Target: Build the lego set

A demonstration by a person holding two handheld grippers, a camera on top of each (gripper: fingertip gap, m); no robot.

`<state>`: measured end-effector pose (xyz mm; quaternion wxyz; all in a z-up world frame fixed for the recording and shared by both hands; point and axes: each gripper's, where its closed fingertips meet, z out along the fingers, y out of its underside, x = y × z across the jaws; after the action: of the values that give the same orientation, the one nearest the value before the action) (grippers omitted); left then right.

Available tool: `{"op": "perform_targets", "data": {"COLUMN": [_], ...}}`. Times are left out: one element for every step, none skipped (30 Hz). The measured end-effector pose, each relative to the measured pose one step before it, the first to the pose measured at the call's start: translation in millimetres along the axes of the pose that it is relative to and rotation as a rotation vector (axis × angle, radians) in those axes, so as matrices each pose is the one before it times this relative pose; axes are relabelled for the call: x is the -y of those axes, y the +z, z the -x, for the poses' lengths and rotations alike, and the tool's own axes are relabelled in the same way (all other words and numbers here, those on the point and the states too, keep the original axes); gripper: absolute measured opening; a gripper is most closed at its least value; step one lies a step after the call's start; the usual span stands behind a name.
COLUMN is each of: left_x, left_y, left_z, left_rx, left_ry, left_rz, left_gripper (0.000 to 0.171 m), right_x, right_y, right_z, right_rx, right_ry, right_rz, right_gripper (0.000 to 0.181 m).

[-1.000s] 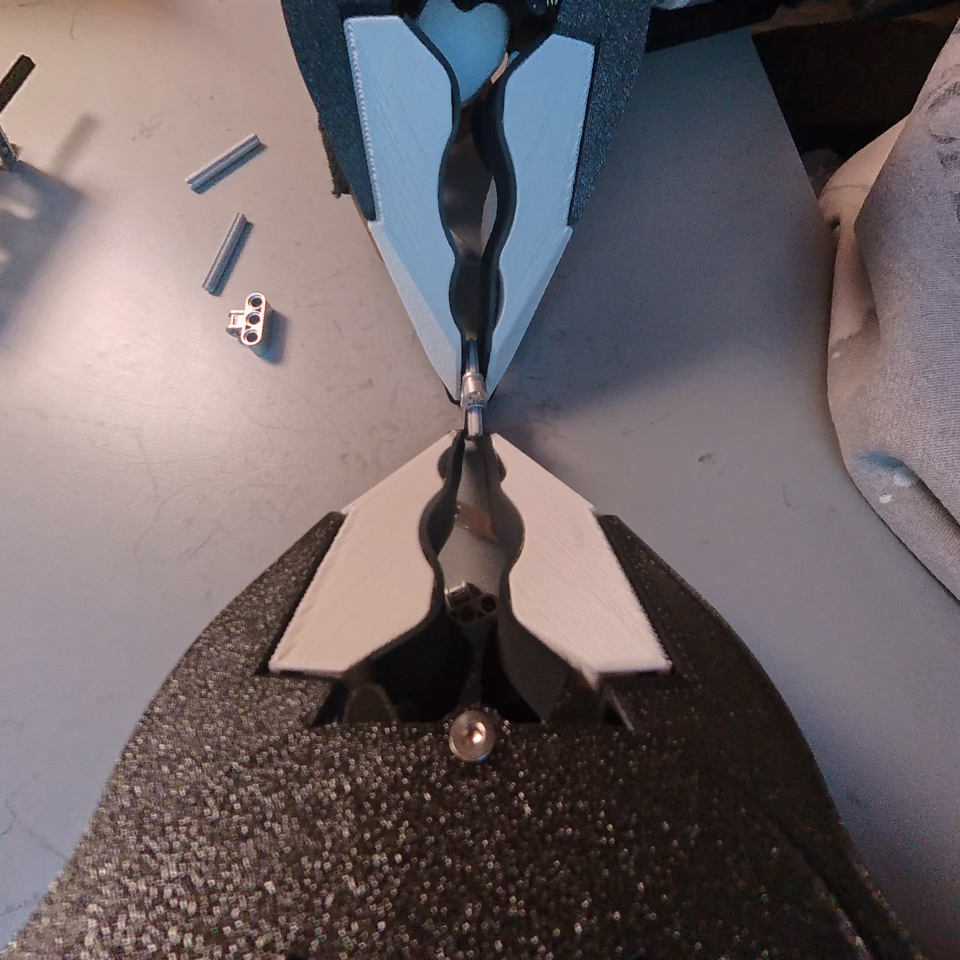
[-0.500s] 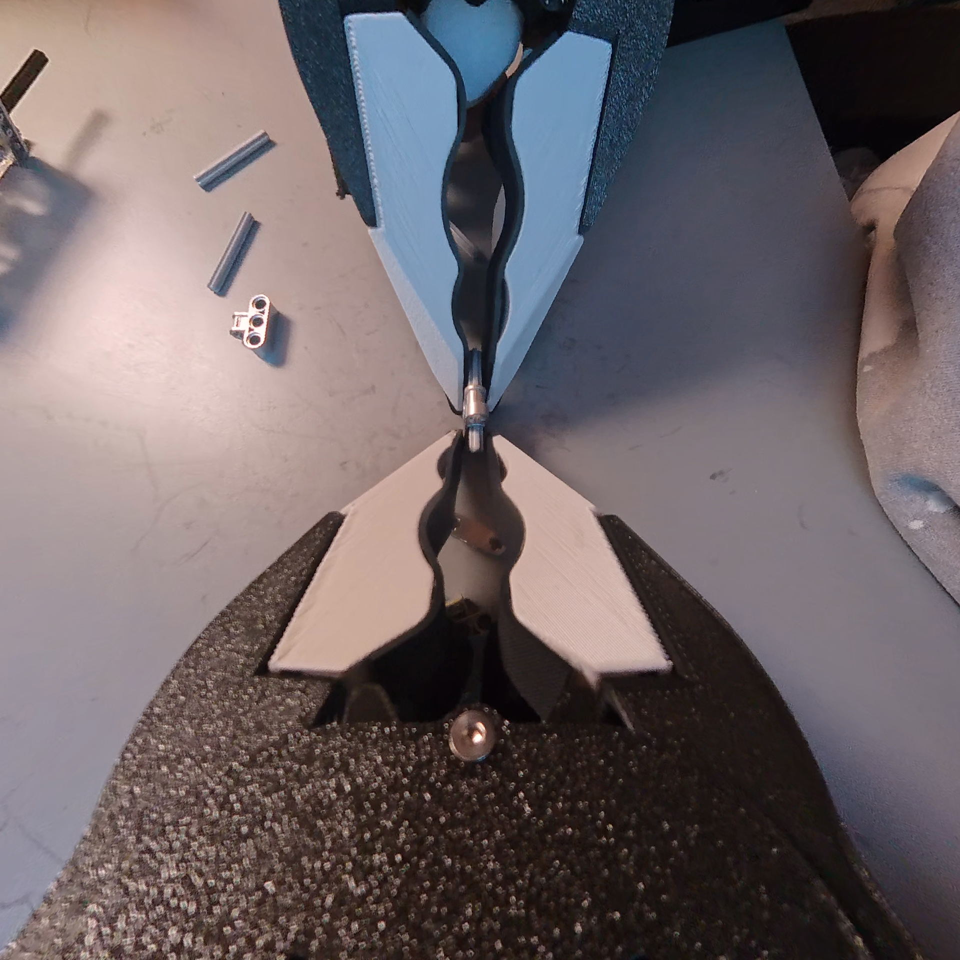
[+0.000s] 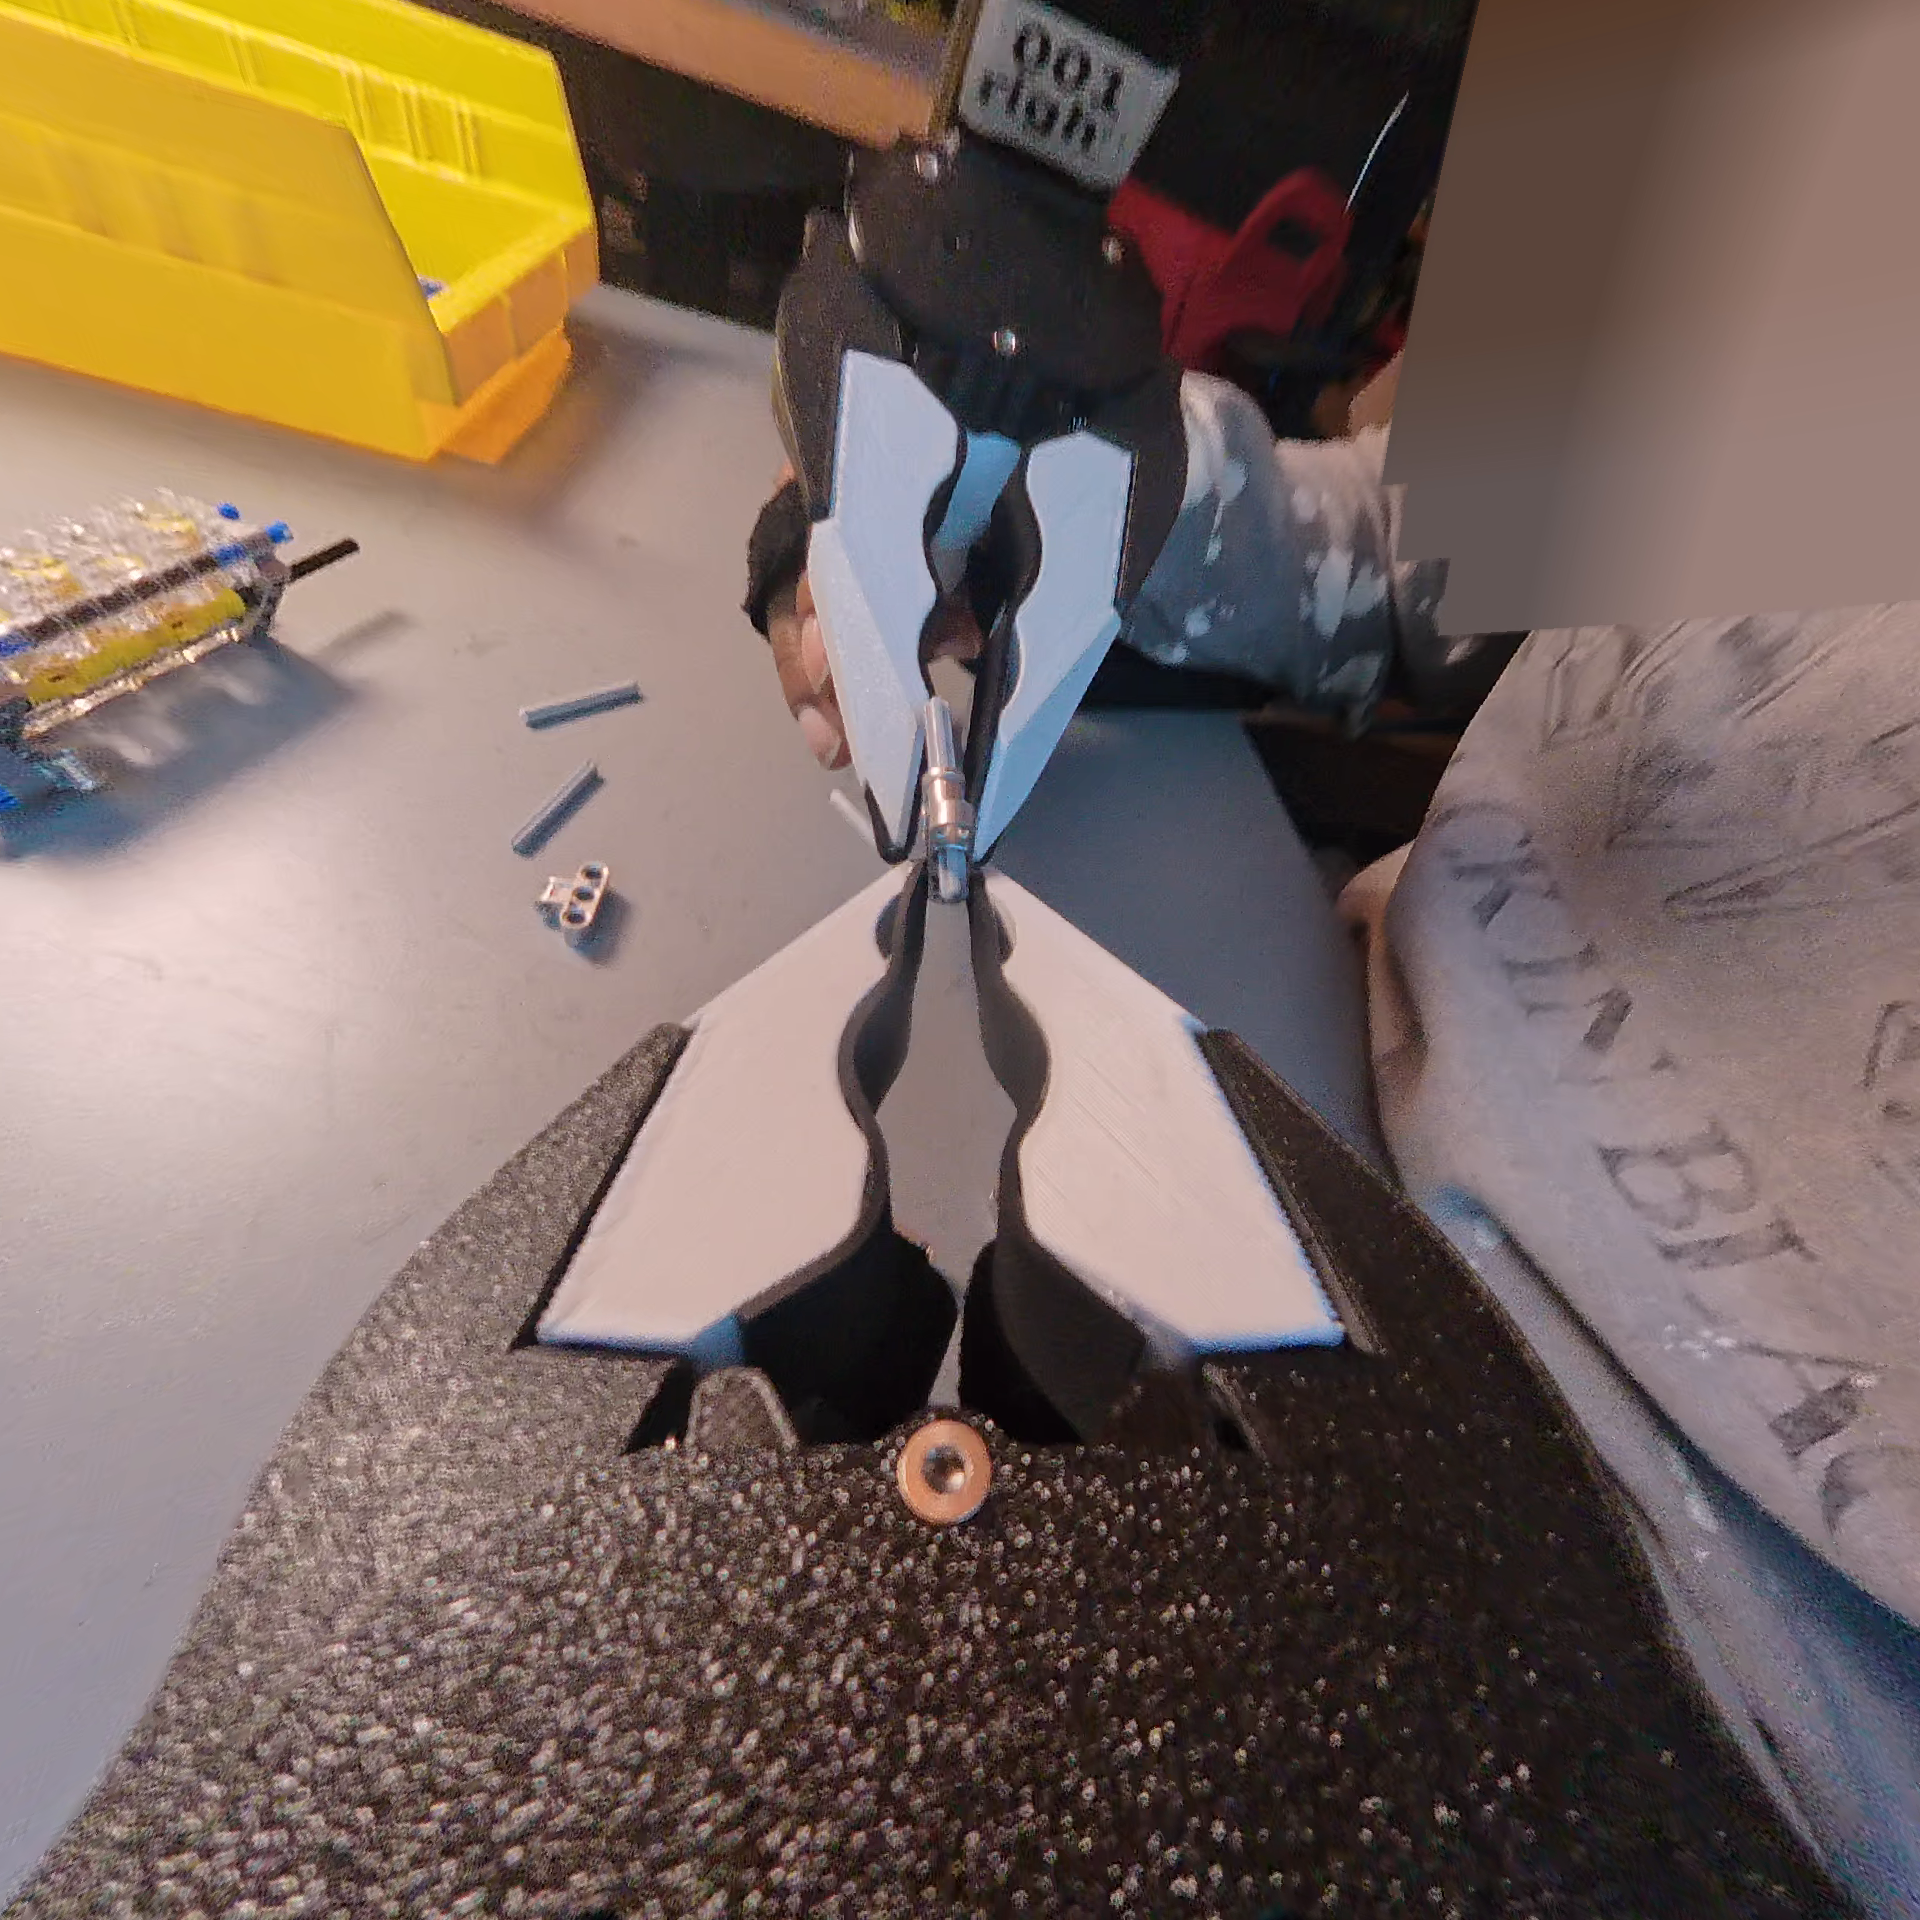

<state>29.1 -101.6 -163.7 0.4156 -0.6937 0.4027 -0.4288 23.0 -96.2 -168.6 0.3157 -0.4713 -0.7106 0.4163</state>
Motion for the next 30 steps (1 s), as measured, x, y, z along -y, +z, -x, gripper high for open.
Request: {"op": "perform_targets", "data": {"left_x": [8.90,7.62,5.53,3.88,3.02,3.06,3.82,3.71,3.13,3.07,2.81,1.83,0.88,-0.13,-0.42,-0.22,-0.26,0.10,0.00,-1.02,-1.54,-0.94,-0.56,-0.52,-0.78,-0.64,-0.28,-0.15,0.18,0.58], "left_y": [-3.05,-2.32,-1.35,-0.72,-0.53,-0.46,-0.53,-0.67,-0.49,-0.45,-0.23,0.19,0.33,0.23,0.04,-0.28,-0.24,-0.04,0.33,0.45,0.70,0.66,0.63,0.44,0.47,0.33,0.25,0.25,0.20,0.18], "left_z": [-1.02,-1.20,-1.13,-0.70,-0.49,-0.91,-0.64,-0.44,-0.24,0.33,0.17,-0.23,0.29,1.34,1.65,0.70,-0.73,-0.99,-0.38,-0.14,-0.36,-0.78,-0.75,-0.50,-0.02,0.13,0.15,-0.24,-0.15,-0.18], "left_rx": [-0.0178,-0.0180,-0.0163,-0.0106,-0.0080,-0.0113,-0.0107,-0.0103,-0.0097,-0.0054,-0.0053,-0.0080,-0.0019,0.0096,0.0155,0.0099,-0.0014,-0.0031,0.0011,0.0019,-0.0007,-0.0035,-0.0043,-0.0029,-0.0010,-0.0002,-0.0011,-0.0037,-0.0032,-0.0029], "left_ry": [-0.0306,-0.0312,-0.0273,-0.0190,-0.0142,-0.0157,-0.0195,-0.0213,-0.0212,-0.0194,-0.0181,-0.0169,-0.0080,0.0067,0.0175,0.0170,0.0087,0.0048,0.0065,0.0075,0.0059,0.0030,-0.0008,-0.0009,-0.0005,-0.0018,-0.0038,-0.0064,-0.0079,-0.0085], "left_rz": [-0.05541,-0.04942,-0.03731,-0.02832,-0.02232,-0.02153,-0.02669,-0.02728,-0.02421,-0.02444,-0.02304,-0.01633,-0.00882,-0.00114,0.00313,0.00320,0.00316,-0.00086,-0.00059,0.00653,0.00940,0.00443,0.00176,0.00175,0.00342,0.00301,0.00071,-0.00039,-0.00216,-0.00503], "left_gripper": [0.006,0.006,0.006,0.006,0.006,0.006,0.006,0.006,0.006,0.005,0.005,0.005,0.005,0.006,0.006,0.006,0.006,0.006,0.006,0.006,0.006,0.006,0.006,0.006,0.006,0.006,0.006,0.006,0.006,0.006], "right_x": [6.88,7.14,7.29,6.50,5.31,4.29,3.68,3.40,3.61,3.47,2.38,1.42,1.00,0.57,-0.32,-1.15,-0.19,0.62,0.10,-0.96,-0.96,0.21,0.15,-0.34,-0.83,-0.94,-0.73,-0.22,0.07,0.50], "right_y": [-2.78,-2.54,-2.38,-1.84,-1.59,-1.41,-1.16,-1.31,-1.43,-1.41,-0.99,-0.31,0.02,0.27,0.58,0.77,0.17,-0.05,0.06,0.40,0.41,-0.03,-0.26,-0.31,-0.29,-0.26,-0.23,-0.21,-0.03,-0.02], "right_z": [-1.59,-1.59,-1.70,-1.52,-1.66,-1.38,-1.44,-1.96,-2.47,-2.21,-1.49,-0.97,-0.13,0.57,-0.02,-0.71,0.66,1.09,0.28,0.46,1.17,0.74,0.69,0.52,0.36,0.17,-0.19,0.09,0.16,-0.17], "right_rx": [-0.0091,-0.0116,-0.0124,-0.0101,-0.0100,-0.0065,-0.0071,-0.0113,-0.0141,-0.0124,-0.0073,-0.0050,-0.0010,0.0054,0.0048,0.0032,0.0113,0.0127,0.0062,0.0072,0.0094,0.0063,0.0081,0.0091,0.0097,0.0078,0.0046,0.0037,0.0025,-0.0012], "right_ry": [0.0002,-0.0020,-0.0025,0.0000,0.0028,0.0041,0.0037,0.0018,0.0023,0.0036,0.0026,0.0014,0.0026,0.0096,0.0219,0.0267,0.0214,0.0172,0.0129,0.0098,0.0068,0.0059,0.0098,0.0154,0.0158,0.0142,0.0106,0.0065,0.0044,0.0002], "right_rz": [-0.0349,-0.0365,-0.0368,-0.0328,-0.0267,-0.0217,-0.0198,-0.0199,-0.0215,-0.0199,-0.0126,-0.0070,-0.0047,-0.0029,0.0016,0.0054,-0.0038,-0.0084,-0.0042,0.0038,0.0044,-0.0029,-0.0023,0.0012,0.0031,0.0025,0.0007,-0.0015,-0.0016,-0.0031], "right_gripper": [0.007,0.007,0.006,0.006,0.006,0.006,0.006,0.006,0.006,0.006,0.006,0.006,0.006,0.006,0.006,0.006,0.005,0.005,0.005,0.004,0.004,0.005,0.004,0.005,0.005,0.005,0.005,0.005,0.005,0.005]}}
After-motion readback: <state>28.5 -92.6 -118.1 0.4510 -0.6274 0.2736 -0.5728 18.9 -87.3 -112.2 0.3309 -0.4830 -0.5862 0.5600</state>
